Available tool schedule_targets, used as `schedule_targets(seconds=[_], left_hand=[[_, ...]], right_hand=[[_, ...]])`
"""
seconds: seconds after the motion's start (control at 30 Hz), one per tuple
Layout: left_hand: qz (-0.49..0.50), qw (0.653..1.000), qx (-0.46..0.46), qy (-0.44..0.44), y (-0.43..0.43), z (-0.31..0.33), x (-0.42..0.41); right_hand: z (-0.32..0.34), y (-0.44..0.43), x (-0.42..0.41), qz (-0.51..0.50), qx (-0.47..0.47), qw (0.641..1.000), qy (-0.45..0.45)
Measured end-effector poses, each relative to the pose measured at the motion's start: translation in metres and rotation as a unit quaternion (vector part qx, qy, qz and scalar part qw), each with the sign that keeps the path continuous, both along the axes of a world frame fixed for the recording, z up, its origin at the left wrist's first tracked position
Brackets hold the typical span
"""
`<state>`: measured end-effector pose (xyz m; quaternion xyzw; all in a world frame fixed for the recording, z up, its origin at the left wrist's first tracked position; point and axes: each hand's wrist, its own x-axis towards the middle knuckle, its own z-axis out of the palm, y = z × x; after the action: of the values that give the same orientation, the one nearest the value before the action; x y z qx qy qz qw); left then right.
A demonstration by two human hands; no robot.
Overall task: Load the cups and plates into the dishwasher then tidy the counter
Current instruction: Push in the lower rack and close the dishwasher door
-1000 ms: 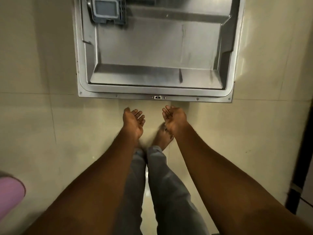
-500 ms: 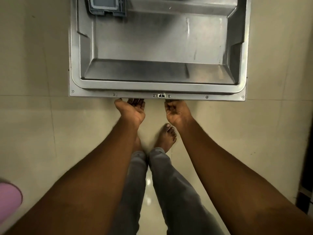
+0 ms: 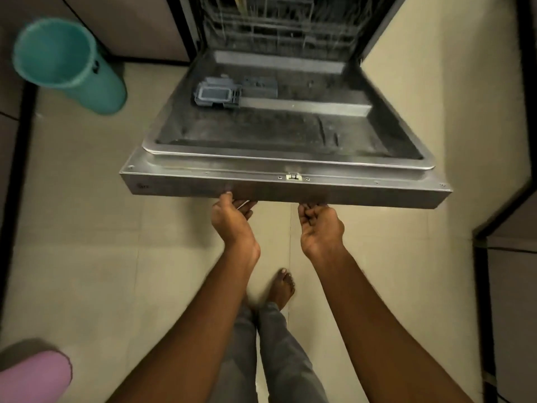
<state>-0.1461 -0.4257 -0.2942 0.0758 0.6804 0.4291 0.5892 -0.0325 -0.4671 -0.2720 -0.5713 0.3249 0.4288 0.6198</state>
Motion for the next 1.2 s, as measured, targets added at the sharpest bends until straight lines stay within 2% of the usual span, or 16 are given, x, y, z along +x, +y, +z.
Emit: schedule_targets(seconds=[0.27,0.53,0.83,0.9,0.93,0.97,1.0,1.1,1.17,1.2], left_hand=[[-0.104,0.985,0.088,0.101,0.086,0.123,0.029],[-0.169,0.973,0.078,0.137,0.177,0.201,0.049],[-0.200,0.965,0.100,0.137,0.289,0.252,0.091],[-0.244,0.950,0.110,0.160,0.309,0.259,0.098],[-0.287,0.928,0.125,0.204,0.321,0.261,0.102],[-0.332,0.891,0.155,0.270,0.328,0.264,0.103],[-0.365,0.839,0.207,0.348,0.338,0.269,0.104],[-0.372,0.636,0.430,0.522,0.370,0.285,0.102],[-0.410,0.513,0.481,0.581,0.398,0.291,0.106],[-0.444,0.471,0.474,0.598,0.411,0.293,0.108]], right_hand=[[0.134,0.087,0.036,0.031,0.048,0.994,-0.093],[0.191,0.166,0.062,0.063,0.032,0.984,-0.163],[0.239,0.275,0.096,0.076,0.056,0.970,-0.222],[0.250,0.299,0.102,0.077,0.058,0.970,-0.225],[0.255,0.313,0.106,0.076,0.057,0.969,-0.228],[0.258,0.322,0.107,0.083,0.056,0.968,-0.230],[0.262,0.335,0.109,0.094,0.063,0.967,-0.229],[0.267,0.361,0.114,0.137,0.083,0.958,-0.237],[0.268,0.376,0.117,0.178,0.082,0.949,-0.248],[0.270,0.379,0.118,0.205,0.082,0.942,-0.253]])
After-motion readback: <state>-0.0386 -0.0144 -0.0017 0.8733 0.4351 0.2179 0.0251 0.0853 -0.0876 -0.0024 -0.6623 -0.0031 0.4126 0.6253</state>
